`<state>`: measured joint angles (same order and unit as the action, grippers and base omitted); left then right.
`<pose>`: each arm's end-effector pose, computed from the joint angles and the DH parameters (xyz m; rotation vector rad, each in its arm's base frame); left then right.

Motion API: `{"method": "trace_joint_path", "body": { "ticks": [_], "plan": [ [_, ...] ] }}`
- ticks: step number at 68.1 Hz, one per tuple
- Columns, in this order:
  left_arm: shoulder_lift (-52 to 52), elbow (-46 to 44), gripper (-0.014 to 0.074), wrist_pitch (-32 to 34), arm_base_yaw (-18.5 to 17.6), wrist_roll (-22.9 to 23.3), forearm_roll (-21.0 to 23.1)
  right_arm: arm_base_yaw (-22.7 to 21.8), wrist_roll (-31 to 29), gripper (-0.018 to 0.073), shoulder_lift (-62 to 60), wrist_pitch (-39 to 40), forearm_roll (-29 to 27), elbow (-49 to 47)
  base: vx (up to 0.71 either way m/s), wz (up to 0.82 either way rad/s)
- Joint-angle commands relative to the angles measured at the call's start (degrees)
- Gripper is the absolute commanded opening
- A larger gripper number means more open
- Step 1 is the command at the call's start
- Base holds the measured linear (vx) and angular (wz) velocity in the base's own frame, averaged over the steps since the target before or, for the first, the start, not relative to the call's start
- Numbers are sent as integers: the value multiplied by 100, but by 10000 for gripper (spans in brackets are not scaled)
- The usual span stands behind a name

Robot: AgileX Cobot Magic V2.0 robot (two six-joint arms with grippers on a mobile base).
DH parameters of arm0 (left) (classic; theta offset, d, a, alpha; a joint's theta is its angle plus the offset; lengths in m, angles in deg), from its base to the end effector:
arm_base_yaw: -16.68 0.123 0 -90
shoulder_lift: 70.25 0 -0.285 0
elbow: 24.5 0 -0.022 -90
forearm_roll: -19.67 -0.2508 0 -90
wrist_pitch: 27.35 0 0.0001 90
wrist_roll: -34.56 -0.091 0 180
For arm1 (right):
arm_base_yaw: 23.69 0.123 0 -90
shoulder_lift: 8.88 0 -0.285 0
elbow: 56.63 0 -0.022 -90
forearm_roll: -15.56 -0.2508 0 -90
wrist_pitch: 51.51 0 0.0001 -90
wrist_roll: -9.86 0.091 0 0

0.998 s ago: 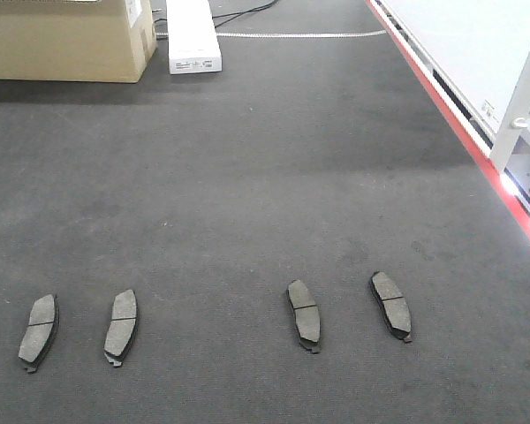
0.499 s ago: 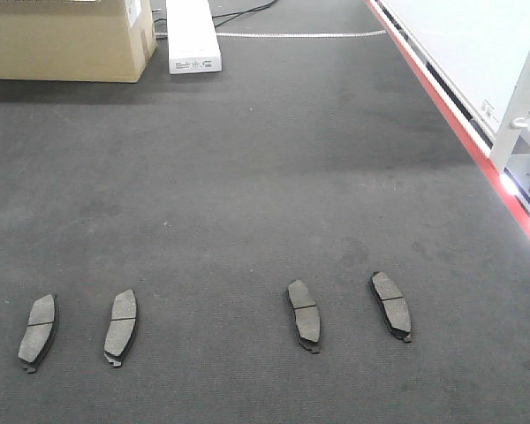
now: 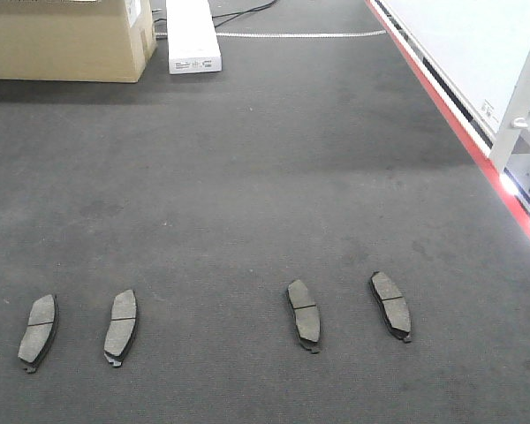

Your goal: Move and align brake pads A on conveyor

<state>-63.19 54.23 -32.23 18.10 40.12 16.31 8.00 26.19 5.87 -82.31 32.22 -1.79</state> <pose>0.0566 0.0019 0.1972 -0.0540 1.5814 -0.0069 0.0416 0.0099 0.2890 -0.3412 1.7075 0.3039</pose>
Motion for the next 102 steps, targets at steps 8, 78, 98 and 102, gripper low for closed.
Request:
{"method": "trace_joint_path", "body": {
  "ticks": [8,78,98,102],
  "plan": [
    [-87,99,-6,379,-35,47,51,-277,-87,-11,59,566,122,-38,0,0],
    [-87,99,-6,379,-35,47,51,-3221,-1048,-11,-823,3249,-961,2470,0,0],
    [-87,99,-6,379,-35,47,51,-3221,-1048,-11,-823,3249,-961,2470,0,0],
    [-87,99,-6,379,-35,47,51,-3221,-1048,-11,-823,3249,-961,2470,0,0]
  ]
}}
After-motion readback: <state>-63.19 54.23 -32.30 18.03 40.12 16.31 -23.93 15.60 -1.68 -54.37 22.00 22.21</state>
